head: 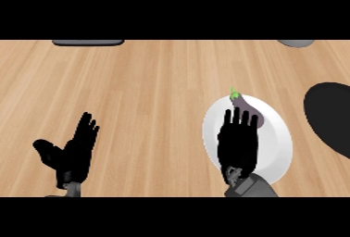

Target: Pick the sweet potato from the plate and place it in the pan

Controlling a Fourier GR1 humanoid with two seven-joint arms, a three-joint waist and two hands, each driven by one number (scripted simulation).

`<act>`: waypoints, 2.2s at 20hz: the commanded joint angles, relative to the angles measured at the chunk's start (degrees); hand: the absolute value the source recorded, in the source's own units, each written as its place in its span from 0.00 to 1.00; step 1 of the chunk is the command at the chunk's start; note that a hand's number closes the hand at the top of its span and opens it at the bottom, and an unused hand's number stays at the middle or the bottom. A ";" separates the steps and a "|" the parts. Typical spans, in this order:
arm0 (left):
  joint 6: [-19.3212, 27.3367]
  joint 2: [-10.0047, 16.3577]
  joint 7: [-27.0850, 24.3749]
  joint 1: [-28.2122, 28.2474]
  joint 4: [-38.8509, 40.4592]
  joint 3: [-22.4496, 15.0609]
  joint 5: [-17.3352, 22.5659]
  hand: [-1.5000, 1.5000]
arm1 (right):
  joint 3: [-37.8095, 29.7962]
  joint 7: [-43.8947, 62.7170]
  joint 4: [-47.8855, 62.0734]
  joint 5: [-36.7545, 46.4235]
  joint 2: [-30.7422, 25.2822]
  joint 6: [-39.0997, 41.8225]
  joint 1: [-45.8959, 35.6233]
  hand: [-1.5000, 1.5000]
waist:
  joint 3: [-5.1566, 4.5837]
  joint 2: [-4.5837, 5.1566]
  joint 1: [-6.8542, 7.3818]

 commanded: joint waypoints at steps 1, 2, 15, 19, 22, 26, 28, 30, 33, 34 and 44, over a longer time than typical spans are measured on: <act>-0.26 -1.64 0.32 1.18 3.66 -0.33 -0.53 0.50 | -1.33 0.90 -1.77 1.09 -0.94 -0.07 0.57 0.00 | -0.49 0.34 -0.31; -0.67 -0.04 3.29 3.32 -1.58 -0.39 -0.02 0.50 | 0.78 1.42 -2.16 1.86 0.58 -1.77 2.42 0.00 | -0.47 0.29 -0.14; -0.99 -0.04 6.85 -0.43 -0.84 2.94 -0.71 0.50 | -3.91 -3.93 5.55 3.63 -3.02 -8.00 0.60 0.00 | -0.47 0.37 -0.15; -3.27 -0.97 3.97 3.76 -1.20 0.75 -1.38 0.50 | -1.85 -11.77 6.99 1.58 -6.12 -10.93 1.90 1.00 | -0.48 0.37 0.07; 0.82 -3.92 3.83 0.78 0.95 -0.24 -4.52 0.50 | 1.44 -11.17 5.71 4.29 -5.46 -13.30 3.65 1.00 | -0.48 0.35 -0.30; -2.79 -3.22 0.94 4.82 -0.85 0.99 -2.99 0.50 | -3.49 -14.20 13.54 4.10 -5.56 -17.11 -3.06 1.00 | -0.48 0.41 0.20; -1.02 -3.93 2.79 2.07 0.34 1.38 -3.60 0.50 | -1.36 -14.47 7.07 2.01 -4.80 -18.14 4.46 1.00 | -0.48 0.35 -0.29; -2.63 -2.32 2.71 3.25 -0.41 2.84 -2.06 0.50 | -5.38 -16.66 5.79 -4.44 -2.66 -17.94 5.82 1.00 | -0.45 0.39 -0.29; -3.49 -0.41 4.61 3.34 -1.83 3.96 -1.10 0.50 | -10.42 -19.34 2.66 -14.52 0.48 -18.36 7.66 1.00 | -0.38 0.51 -0.28; -2.25 -2.00 4.61 3.20 -3.10 1.92 -2.53 0.50 | -9.17 -20.59 2.49 -14.22 0.50 -20.03 10.79 1.00 | -0.39 0.38 -0.52; -0.52 -3.81 6.15 2.23 -2.20 1.04 -4.99 0.50 | -7.19 -21.04 -8.85 -5.75 -4.60 -27.00 11.39 1.00 | -0.46 0.15 -0.56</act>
